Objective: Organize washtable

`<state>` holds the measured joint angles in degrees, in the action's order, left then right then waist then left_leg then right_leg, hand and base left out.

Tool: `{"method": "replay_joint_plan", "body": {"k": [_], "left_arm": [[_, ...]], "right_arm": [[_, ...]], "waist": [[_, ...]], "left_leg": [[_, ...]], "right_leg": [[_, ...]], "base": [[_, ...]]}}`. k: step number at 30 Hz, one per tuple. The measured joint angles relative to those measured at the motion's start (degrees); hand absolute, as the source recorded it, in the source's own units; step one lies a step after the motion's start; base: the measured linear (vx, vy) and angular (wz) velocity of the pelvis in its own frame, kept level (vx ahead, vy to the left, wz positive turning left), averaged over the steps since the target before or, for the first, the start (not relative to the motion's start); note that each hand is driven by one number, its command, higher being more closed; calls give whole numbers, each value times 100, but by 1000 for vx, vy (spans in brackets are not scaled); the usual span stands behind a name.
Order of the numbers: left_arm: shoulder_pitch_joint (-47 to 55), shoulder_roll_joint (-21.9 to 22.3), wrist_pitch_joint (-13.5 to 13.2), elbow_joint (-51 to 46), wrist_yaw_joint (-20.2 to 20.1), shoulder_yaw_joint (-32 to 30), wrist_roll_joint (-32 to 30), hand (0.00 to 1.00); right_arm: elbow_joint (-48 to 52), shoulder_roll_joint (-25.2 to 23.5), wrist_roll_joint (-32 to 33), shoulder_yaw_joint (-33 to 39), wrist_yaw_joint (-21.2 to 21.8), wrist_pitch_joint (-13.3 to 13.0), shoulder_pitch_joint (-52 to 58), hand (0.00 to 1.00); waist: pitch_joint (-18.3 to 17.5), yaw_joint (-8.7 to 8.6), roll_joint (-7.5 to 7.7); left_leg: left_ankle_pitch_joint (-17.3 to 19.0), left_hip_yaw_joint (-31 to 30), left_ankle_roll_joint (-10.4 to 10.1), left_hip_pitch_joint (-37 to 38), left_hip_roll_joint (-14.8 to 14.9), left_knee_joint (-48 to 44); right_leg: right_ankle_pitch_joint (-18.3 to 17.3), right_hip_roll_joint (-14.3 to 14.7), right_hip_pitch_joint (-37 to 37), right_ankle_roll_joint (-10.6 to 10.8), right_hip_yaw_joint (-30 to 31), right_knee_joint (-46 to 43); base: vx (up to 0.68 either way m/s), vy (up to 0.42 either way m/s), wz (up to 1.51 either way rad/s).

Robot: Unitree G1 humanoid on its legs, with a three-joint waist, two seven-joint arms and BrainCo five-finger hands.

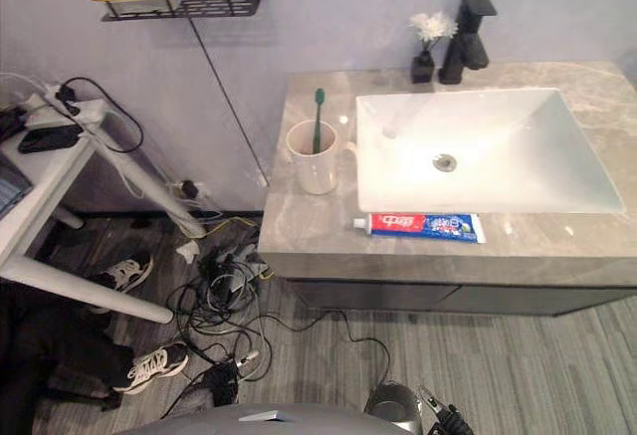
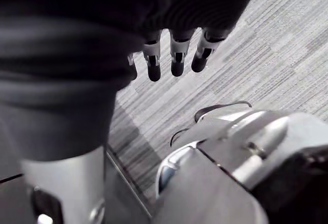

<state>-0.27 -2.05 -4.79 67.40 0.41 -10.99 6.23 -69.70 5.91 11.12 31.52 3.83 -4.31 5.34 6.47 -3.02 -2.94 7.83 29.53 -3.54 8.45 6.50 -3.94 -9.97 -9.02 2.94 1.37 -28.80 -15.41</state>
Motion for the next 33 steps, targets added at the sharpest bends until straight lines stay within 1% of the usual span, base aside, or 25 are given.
{"method": "replay_joint_plan", "body": {"k": [1,4,7,9,10,11,12,13,14,15,17,18,19,20,21,22,23,24,25,26,27,28,30,31,33], "left_arm": [[16,-6,0,-4,-6,2,0,0],[66,-22,0,-9,-6,-11,-2,0],[89,-54,-3,-22,-8,-28,-6,0],[111,-90,-3,-23,-7,-30,-51,0],[150,-121,-4,-41,-5,-31,-52,0],[212,-165,-7,-122,-2,-33,-52,0],[242,-191,-8,-173,1,-32,-52,0],[275,-227,-11,-234,5,-31,-51,0],[265,-251,-34,-307,11,-55,-41,0],[264,-224,-40,-406,19,-88,-38,0],[282,-184,-46,-447,23,-90,-41,0],[298,-167,-44,-441,24,-88,-42,0],[307,-154,-45,-441,23,-90,-43,0],[313,-128,-45,-440,22,-102,-41,0],[311,-92,-40,-428,20,-192,-48,0],[312,-84,-39,-420,20,-212,-52,0],[314,-51,-37,-381,21,-259,-51,0],[306,-32,-36,-314,15,-280,-38,0],[276,-53,-36,-276,32,-311,-54,0],[266,-82,-32,-221,31,-308,-72,0],[277,-99,-23,-207,31,-306,-91,0],[279,-93,-21,-207,29,-293,-112,0],[279,-49,-21,-207,19,-229,-115,0],[276,-37,-23,-207,16,-199,-124,0],[251,-46,-23,-190,19,-198,-126,0]], "right_arm": [[-1,-3,0,-3,0,0,0,0],[0,-14,-1,-23,0,-3,-1,0],[5,-21,1,-236,7,-4,-9,0],[9,-27,0,-391,13,-4,-25,0],[11,-30,0,-503,11,-5,-24,0],[10,-43,0,-688,13,-6,-31,0],[8,-55,0,-767,18,-9,-37,0],[7,-61,0,-922,30,-12,-38,0],[8,-53,0,-1069,51,-22,-66,0],[29,38,1,-1147,57,-51,-92,0],[40,95,0,-1148,52,-58,-96,0],[40,105,1,-1146,54,-57,-110,0],[40,106,2,-1134,51,-57,-117,0],[36,110,-2,-1125,50,-53,-119,0],[33,110,-20,-1114,50,-46,-118,0],[33,111,-37,-1110,50,-46,-118,0],[32,146,-98,-1097,49,-45,-84,0],[18,210,-116,-1079,40,-34,-76,0],[24,215,-119,-1063,47,-30,-66,0],[36,178,-120,-1042,49,-31,-5,0],[37,162,-120,-1038,49,-31,37,0],[34,142,-117,-999,49,-28,93,0],[30,132,-118,-862,47,-2,184,0],[30,136,-126,-824,47,-2,220,0],[28,132,-128,-735,46,0,234,0]], "waist": [[-1,25,-2],[-6,44,8],[-24,59,30],[-26,84,52],[-50,107,95],[-74,157,212],[-80,183,291],[-90,203,385],[-41,242,426],[63,317,284],[117,387,167],[120,373,125],[122,362,116],[120,351,115],[121,351,118],[117,350,111],[74,351,37],[74,370,-98],[76,365,-83],[28,330,-20],[-7,315,-36],[-72,315,-2],[-161,269,-20],[-205,208,-40],[-230,179,-96]], "left_leg": [[-35,1,-55,-1,49,24],[-43,-5,-59,19,78,41],[-44,-5,-59,15,52,48],[-44,-4,-58,5,33,46],[-44,-6,-58,-7,20,-28],[-44,-4,-58,-147,44,-391],[-43,-9,-58,-304,78,-700],[-39,-29,-59,-545,183,-1291],[-32,-86,-53,-889,419,-2146],[-33,-243,-53,-1210,763,-3058],[-46,-572,-47,-1361,900,-3503],[-29,-799,-45,-1364,855,-3514],[69,-868,-34,-1329,822,-3418],[284,-1002,-31,-1239,699,-2949],[347,-1225,-84,-1136,575,-2064],[328,-1272,-99,-1104,555,-1843],[146,-1410,-160,-996,525,-1113],[-93,-1434,-215,-936,549,-802],[-93,-1366,-202,-847,514,-745],[-67,-1254,-193,-707,388,-516],[-90,-1206,-173,-665,319,-395],[-127,-1116,-152,-583,196,-192],[-126,-1094,-148,-579,69,-75],[-149,-1085,-138,-581,6,10],[-215,-1067,-81,-556,-47,96]], "right_leg": [[173,131,-102,-10,13,312],[525,327,-375,3,39,989],[901,452,-610,29,86,1595],[993,468,-694,31,118,1742],[1003,456,-735,40,127,1791],[1002,421,-730,39,153,1792],[1001,371,-726,37,162,1786],[999,313,-724,33,162,1785],[982,278,-779,5,161,1761],[924,391,-858,-79,218,1656],[884,505,-908,-115,344,1613],[858,497,-900,-111,436,1606],[839,485,-873,-84,478,1603],[805,475,-807,-68,620,1604],[840,477,-697,-14,750,1600],[849,485,-674,1,772,1600],[887,550,-583,60,890,1601],[931,618,-559,102,1041,1613],[970,594,-612,145,1116,1659],[1104,547,-714,219,1234,1867],[1153,497,-715,228,1267,1935],[1248,440,-705,244,1334,2026],[1272,351,-647,278,1381,2063],[1277,307,-605,284,1383,2062],[1317,278,-566,329,1394,2060]], "base": [[3,-14,-16],[-10,35,-8],[-32,58,-2],[-46,32,-2],[-63,-28,0],[-82,-49,0],[-82,-94,1],[-95,-74,8],[-154,-116,-2],[-170,-99,-16],[-127,-92,-36],[-75,-67,-36],[-97,-65,-35],[-179,-70,-45],[-184,-61,-42],[-210,-29,-48],[-157,73,-53],[-129,105,-61],[-38,166,-55],[33,137,-33],[79,161,-32],[107,140,-24],[119,121,-12],[141,98,1],[160,72,-2]]}}
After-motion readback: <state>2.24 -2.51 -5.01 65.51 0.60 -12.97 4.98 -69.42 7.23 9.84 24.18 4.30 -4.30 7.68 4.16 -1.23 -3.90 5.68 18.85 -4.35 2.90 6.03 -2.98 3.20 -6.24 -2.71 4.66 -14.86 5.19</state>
